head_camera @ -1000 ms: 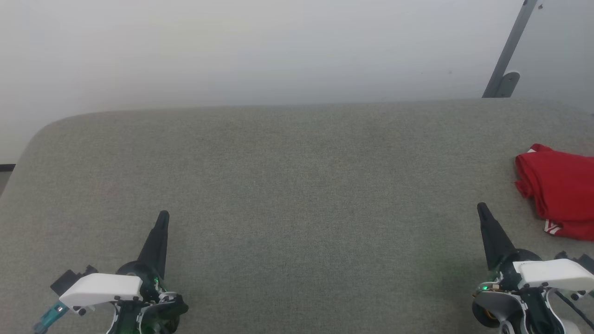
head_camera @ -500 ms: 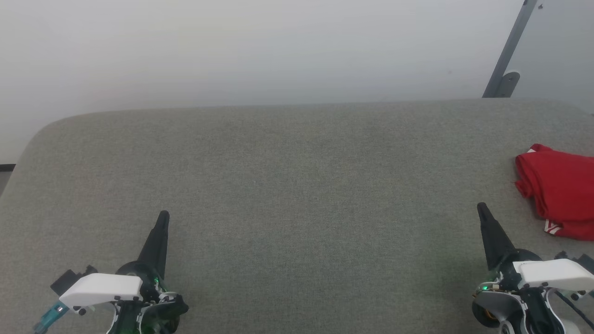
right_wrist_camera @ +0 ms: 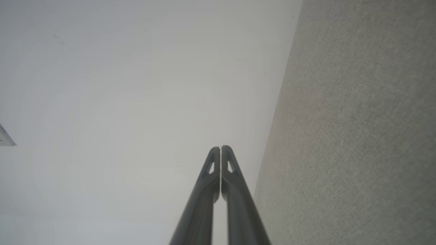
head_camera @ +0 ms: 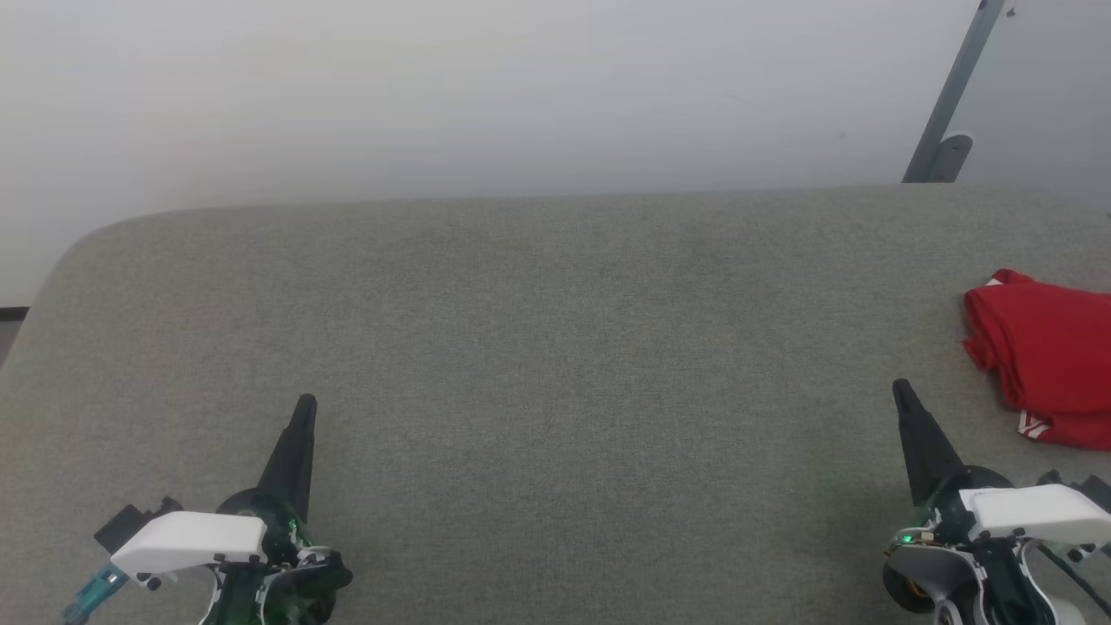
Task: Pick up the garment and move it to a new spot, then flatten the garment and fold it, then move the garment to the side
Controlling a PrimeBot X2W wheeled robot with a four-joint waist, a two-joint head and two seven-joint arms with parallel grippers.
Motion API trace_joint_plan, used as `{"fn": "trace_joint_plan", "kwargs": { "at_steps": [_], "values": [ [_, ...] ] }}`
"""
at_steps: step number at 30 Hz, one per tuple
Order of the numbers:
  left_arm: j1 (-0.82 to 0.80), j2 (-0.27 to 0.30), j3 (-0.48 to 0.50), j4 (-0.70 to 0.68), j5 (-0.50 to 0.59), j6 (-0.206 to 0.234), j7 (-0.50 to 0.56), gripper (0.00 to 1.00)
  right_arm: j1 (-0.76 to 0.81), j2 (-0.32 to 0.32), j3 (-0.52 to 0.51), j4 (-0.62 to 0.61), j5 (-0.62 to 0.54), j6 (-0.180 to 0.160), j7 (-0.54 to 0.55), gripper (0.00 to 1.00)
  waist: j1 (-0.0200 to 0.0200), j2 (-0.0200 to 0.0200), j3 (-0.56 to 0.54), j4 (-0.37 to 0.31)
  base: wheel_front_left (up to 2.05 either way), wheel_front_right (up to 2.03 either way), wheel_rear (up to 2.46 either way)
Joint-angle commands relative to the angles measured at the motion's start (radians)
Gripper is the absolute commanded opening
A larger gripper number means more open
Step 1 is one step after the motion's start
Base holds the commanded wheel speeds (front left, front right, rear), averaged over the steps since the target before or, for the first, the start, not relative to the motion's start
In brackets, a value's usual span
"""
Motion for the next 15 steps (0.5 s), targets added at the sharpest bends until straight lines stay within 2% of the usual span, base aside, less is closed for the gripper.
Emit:
{"fn": "trace_joint_plan", "kwargs": {
  "at_steps": [1,15],
  "values": [
    [-0.011,-0.001,0.004,0.000,0.002,-0.003,0.004,0.00,-0.006,0.004,-0.001,0.000,0.004,0.000,0.002,0.00,0.0000,-0.0001,0.000,0.000,0.00,0.00,0.00],
    [-0.011,-0.002,0.006,0.000,0.004,-0.003,0.006,0.00,-0.006,0.004,-0.001,0.000,0.004,0.000,0.002,0.00,0.0000,-0.0001,0.000,0.000,0.00,0.00,0.00]
  ]
}}
